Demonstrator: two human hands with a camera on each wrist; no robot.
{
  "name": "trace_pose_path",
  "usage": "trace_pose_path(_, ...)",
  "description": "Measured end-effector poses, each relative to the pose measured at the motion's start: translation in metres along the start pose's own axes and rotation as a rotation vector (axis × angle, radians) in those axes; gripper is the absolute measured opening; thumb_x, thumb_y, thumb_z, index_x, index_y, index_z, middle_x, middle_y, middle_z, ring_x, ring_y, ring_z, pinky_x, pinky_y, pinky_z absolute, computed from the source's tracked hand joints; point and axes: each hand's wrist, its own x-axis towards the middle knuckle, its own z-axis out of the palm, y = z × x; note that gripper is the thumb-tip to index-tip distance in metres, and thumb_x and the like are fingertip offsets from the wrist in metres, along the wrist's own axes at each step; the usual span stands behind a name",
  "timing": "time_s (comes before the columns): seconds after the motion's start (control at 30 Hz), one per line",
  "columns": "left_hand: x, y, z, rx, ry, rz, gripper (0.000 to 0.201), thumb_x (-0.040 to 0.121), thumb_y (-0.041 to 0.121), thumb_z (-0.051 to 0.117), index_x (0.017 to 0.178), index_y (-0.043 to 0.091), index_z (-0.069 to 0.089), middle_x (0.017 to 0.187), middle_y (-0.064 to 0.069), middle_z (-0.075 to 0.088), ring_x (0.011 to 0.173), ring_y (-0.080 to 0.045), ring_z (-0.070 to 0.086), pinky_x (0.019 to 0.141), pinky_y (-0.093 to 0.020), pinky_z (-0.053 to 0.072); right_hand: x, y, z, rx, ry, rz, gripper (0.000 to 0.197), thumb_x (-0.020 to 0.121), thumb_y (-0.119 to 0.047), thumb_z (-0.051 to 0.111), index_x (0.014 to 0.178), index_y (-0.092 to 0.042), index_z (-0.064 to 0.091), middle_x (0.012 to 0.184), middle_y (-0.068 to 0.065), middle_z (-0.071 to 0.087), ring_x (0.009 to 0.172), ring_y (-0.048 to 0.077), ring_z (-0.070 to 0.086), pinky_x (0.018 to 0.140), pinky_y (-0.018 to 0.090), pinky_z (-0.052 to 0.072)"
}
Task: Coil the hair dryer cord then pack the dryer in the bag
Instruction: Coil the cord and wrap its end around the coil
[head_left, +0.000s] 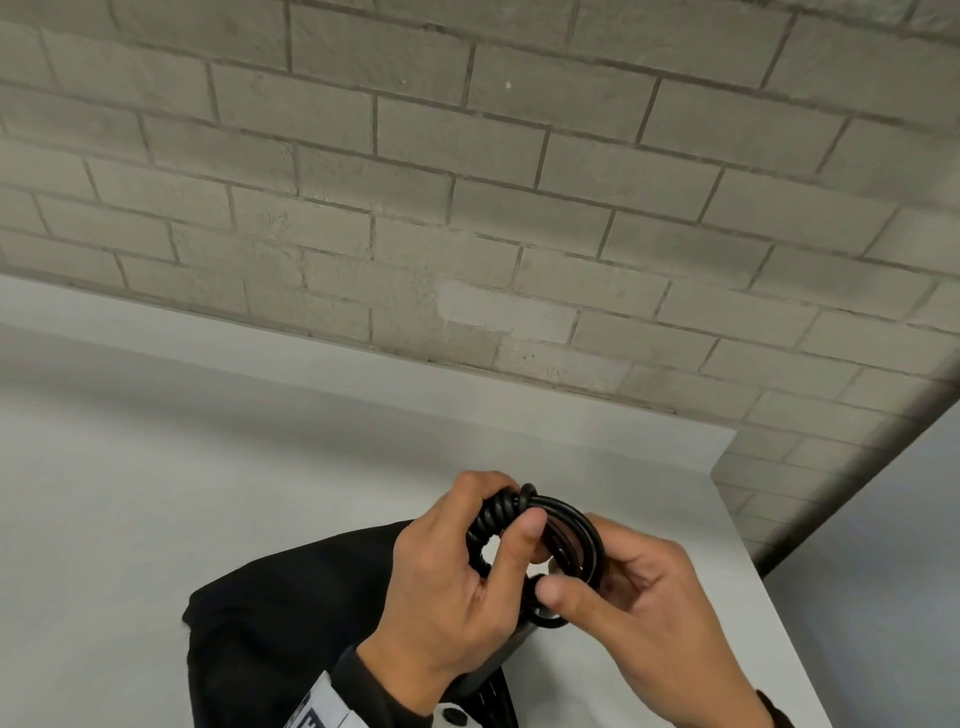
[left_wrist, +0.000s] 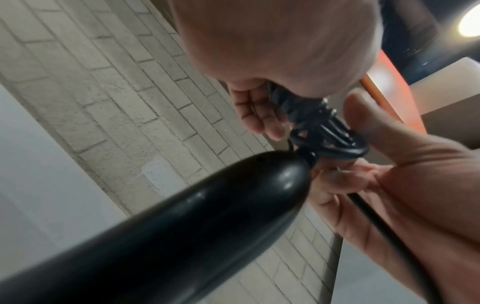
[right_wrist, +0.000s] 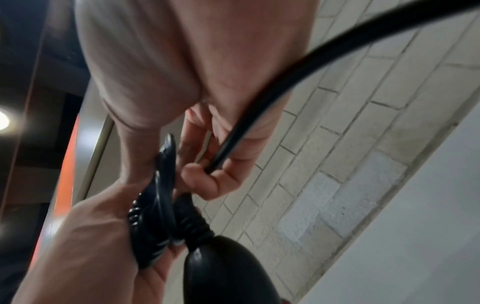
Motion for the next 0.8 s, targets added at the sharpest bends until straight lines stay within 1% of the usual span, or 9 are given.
trace_pose_path(0.17, 0.003, 0.002, 0.001, -0.054, -0.024, -0.114, 0.03, 0.096, 0.043, 0.052, 0.113, 0.021, 0.061, 0.084, 0.014, 0.066, 0.075, -0.004, 0.067, 0.068, -0.01, 0.048, 0.007, -0.006, -0.008, -0.066, -0.046, 0.029, 0.021, 0.085, -0.026, 0.07, 0.099, -0.01, 0.073, 0.09, 0.012, 0.072, 0.088, 0.029, 0.068, 0.084, 0.052, 0.053)
trace_pose_path(0.23, 0.005, 0.003, 0.001, -0.109, -0.031, -0.181, 0.03, 0.093, 0.038, 0.057, 0.118, 0.022, 0.064, 0.089, 0.011, 0.07, 0.082, -0.01, 0.07, 0.073, -0.014, 0.051, 0.013, -0.009, -0.011, -0.084, -0.069, 0.047, 0.017, 0.087, -0.024, 0.068, 0.099, -0.013, 0.073, 0.09, 0.01, 0.073, 0.089, 0.025, 0.069, 0.084, 0.047, 0.054)
trace_pose_path(0.33, 0.007, 0.004, 0.0, -0.182, -0.024, -0.27, 0.023, 0.089, 0.036, 0.06, 0.109, 0.026, 0.067, 0.093, 0.007, 0.072, 0.087, -0.013, 0.071, 0.075, -0.013, 0.051, 0.02, -0.012, -0.01, -0.098, -0.079, 0.058, 0.013, 0.087, -0.025, 0.067, 0.098, -0.021, 0.073, 0.093, 0.002, 0.074, 0.092, 0.018, 0.069, 0.084, 0.032, 0.051)
trace_pose_path(0.4, 0.009, 0.003, 0.0, -0.198, -0.002, -0.322, 0.02, 0.087, 0.041, 0.061, 0.103, 0.031, 0.068, 0.095, 0.008, 0.071, 0.089, -0.012, 0.07, 0.074, -0.011, 0.05, 0.023, -0.011, -0.007, -0.187, -0.056, 0.045, 0.017, 0.085, -0.035, 0.067, 0.098, -0.025, 0.073, 0.094, -0.001, 0.073, 0.093, 0.018, 0.067, 0.086, 0.033, 0.051)
trace_pose_path(0.47, 0.01, 0.001, 0.0, -0.207, 0.032, -0.372, 0.015, 0.087, 0.041, 0.065, 0.1, 0.035, 0.068, 0.094, 0.008, 0.071, 0.09, -0.011, 0.069, 0.073, -0.01, 0.049, 0.022, -0.006, 0.001, -0.315, 0.079, 0.051, 0.025, 0.077, -0.045, 0.073, 0.098, -0.032, 0.069, 0.092, -0.006, 0.069, 0.09, 0.015, 0.061, 0.081, 0.027, 0.051)
trace_pose_path(0.53, 0.012, 0.0, 0.0, -0.227, 0.065, -0.426, 0.007, 0.089, 0.037, 0.068, 0.096, 0.038, 0.068, 0.088, 0.008, 0.072, 0.084, -0.008, 0.069, 0.07, -0.009, 0.049, 0.02, -0.002, 0.017, -0.379, 0.376, 0.029, 0.046, 0.061, -0.042, 0.087, 0.1, -0.039, 0.062, 0.091, -0.009, 0.06, 0.086, 0.013, 0.055, 0.069, 0.014, 0.046)
trace_pose_path(0.6, 0.015, -0.002, 0.0, -0.236, 0.089, -0.453, 0.01, 0.084, 0.033, 0.067, 0.093, 0.037, 0.069, 0.084, 0.007, 0.072, 0.079, -0.007, 0.069, 0.068, -0.009, 0.049, 0.02, 0.001, 0.036, -0.484, 0.627, -0.174, 0.048, 0.055, -0.03, 0.09, 0.091, -0.039, 0.06, 0.09, -0.006, 0.053, 0.079, 0.009, 0.052, 0.068, 0.01, 0.04)
trace_pose_path(0.7, 0.017, -0.004, 0.0, -0.216, 0.134, -0.475, 0.014, 0.078, 0.033, 0.065, 0.091, 0.035, 0.068, 0.083, 0.009, 0.072, 0.076, -0.003, 0.069, 0.066, -0.006, 0.047, 0.025, 0.008, 0.055, -0.62, 0.723, -0.4, 0.022, 0.063, -0.018, 0.085, 0.075, -0.033, 0.074, 0.077, 0.0, 0.048, 0.063, 0.006, 0.046, 0.055, 0.016, 0.038)
trace_pose_path(0.8, 0.018, -0.006, 0.0, -0.204, 0.154, -0.492, 0.014, 0.078, 0.033, 0.066, 0.091, 0.036, 0.068, 0.081, 0.009, 0.072, 0.075, -0.003, 0.068, 0.064, -0.005, 0.046, 0.028, 0.013, 0.057, -0.623, 0.737, -0.4, 0.01, 0.074, -0.03, 0.078, 0.084, -0.03, 0.078, 0.072, -0.002, 0.047, 0.056, 0.013, 0.042, 0.05, 0.021, 0.034)
